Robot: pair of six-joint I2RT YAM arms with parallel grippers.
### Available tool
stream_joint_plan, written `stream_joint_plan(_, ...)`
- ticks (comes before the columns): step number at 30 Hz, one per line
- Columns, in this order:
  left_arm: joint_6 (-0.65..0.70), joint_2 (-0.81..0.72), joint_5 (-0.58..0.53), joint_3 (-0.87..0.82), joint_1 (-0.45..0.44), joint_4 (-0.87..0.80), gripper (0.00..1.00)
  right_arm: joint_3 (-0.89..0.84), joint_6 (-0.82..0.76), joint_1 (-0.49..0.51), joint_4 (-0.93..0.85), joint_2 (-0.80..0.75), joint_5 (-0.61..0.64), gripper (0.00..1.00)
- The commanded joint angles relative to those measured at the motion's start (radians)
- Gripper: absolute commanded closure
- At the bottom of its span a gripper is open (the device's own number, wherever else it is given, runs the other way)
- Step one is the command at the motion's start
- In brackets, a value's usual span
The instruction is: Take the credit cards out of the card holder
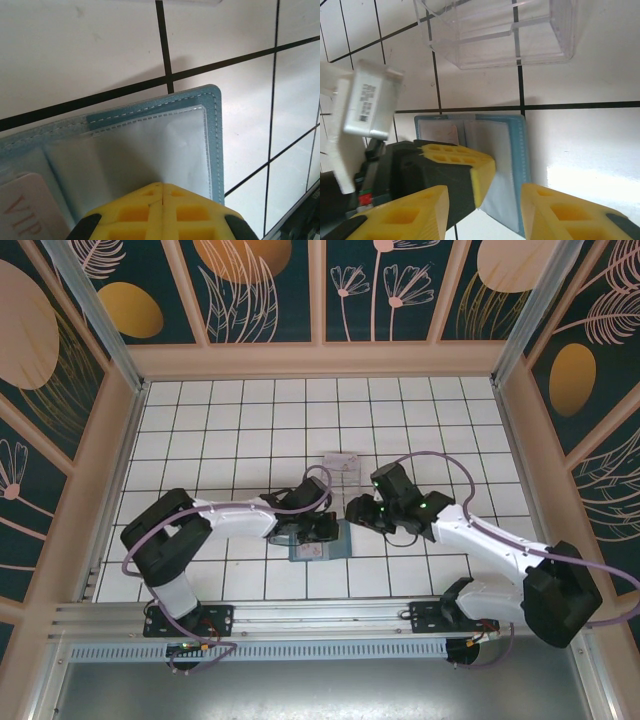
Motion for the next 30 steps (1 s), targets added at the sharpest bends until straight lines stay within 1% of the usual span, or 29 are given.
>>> stream_joint_plan(1,0.017,0.032,0.016,0.035,-0.012,-0.031,0.94,-0.026,-0.01,-0.01,-0.016,-0.032,0.003,0.57)
stream_joint_plan(7,0.035,0.036,-0.014,0.071,-0.016,-0.065,0.94,-0.033,-0.005,-0.011,-0.008,-0.047,-0.005,0.57)
stream_joint_plan(14,0.058,-0.026,-0.079,0.078,-0.013,-0.113,0.95,-0.016,0.001,-0.011,0.007,-0.04,-0.039,0.57)
stream_joint_plan(22,0.071,-0.146,-0.107,-0.01,0.029,-0.123,0.95,0.016,0.022,0.017,0.054,0.01,-0.068,0.57)
stream_joint_plan(30,0.084,-0.242,-0.119,-0.113,0.079,-0.126,0.95,0.1,0.035,0.096,0.089,0.144,-0.057,0.58)
